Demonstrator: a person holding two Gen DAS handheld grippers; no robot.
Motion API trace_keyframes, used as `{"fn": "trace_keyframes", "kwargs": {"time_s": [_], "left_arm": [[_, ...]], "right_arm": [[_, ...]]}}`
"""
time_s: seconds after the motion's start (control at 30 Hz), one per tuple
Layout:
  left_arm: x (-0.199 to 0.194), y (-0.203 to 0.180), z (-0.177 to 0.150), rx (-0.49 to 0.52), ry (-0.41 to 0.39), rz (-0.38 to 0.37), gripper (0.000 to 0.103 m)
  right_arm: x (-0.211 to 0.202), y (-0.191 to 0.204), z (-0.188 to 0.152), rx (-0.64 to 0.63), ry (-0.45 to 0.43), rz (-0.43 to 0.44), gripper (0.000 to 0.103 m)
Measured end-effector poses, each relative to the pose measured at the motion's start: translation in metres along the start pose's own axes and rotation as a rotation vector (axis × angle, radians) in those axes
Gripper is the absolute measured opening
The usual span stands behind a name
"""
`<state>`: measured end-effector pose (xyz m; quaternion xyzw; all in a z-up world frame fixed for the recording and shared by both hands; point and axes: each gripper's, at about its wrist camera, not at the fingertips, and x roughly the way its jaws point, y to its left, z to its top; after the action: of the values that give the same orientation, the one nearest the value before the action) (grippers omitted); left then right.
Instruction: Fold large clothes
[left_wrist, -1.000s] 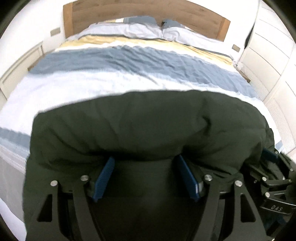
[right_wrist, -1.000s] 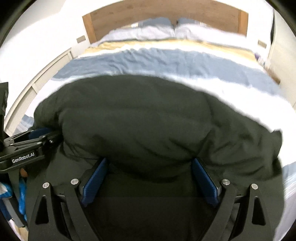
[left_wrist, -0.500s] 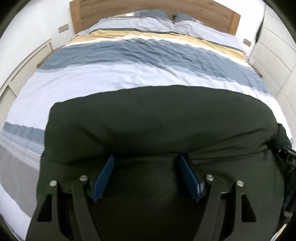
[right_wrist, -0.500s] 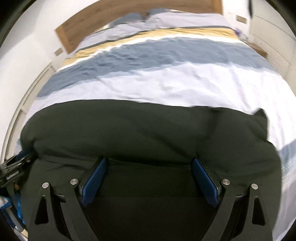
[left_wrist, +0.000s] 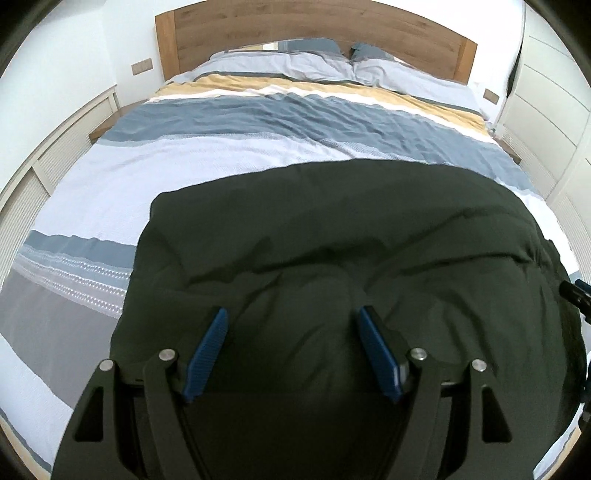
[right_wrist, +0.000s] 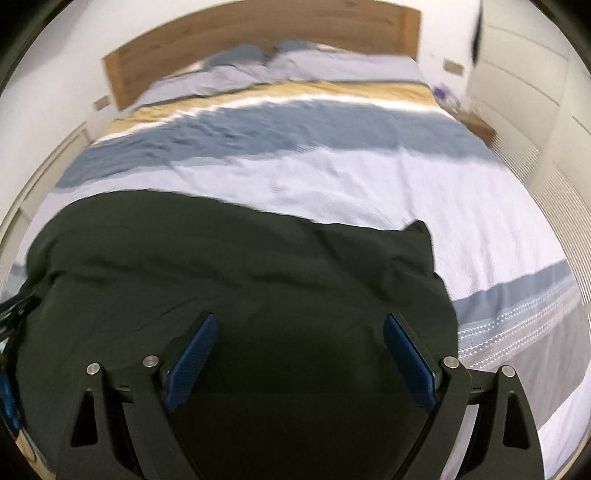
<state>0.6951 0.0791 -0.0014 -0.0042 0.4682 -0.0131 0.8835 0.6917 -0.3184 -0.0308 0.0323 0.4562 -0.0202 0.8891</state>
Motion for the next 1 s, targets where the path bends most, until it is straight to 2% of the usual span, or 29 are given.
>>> {"fn": "trace_keyframes", "kwargs": {"time_s": [0.13,0.27,0.63,0.83,1.0], "left_arm": [[-0.004,0.005,-0.010,-0.003,0.010,0.010,0.072],[-0.009,0.011,-0.018,-0.002,0.016,0.026,0.072],[-0.023,0.019,-0.038,-0.001,0.025,0.046,0.072],[-0.035,0.043,-0.054,-0.028,0.045,0.041,0.072],[-0.059,0.075,-0.074,-0.099,0.009,0.038,0.072]], "right_arm": [[-0.013,0.017,-0.021,-0.018,0.001,0.069,0.091],[-0.007,0.019,-0.042,-0.017,0.048,0.062,0.090],[-0.022,-0.023,-0.072,0.019,0.093,-0.030,0.092],[-0.037,-0.055,-0.088,0.042,0.126,-0.074,0.098],[-0.058,-0.085,-0.104,0.083,0.122,-0.096,0.100]]}}
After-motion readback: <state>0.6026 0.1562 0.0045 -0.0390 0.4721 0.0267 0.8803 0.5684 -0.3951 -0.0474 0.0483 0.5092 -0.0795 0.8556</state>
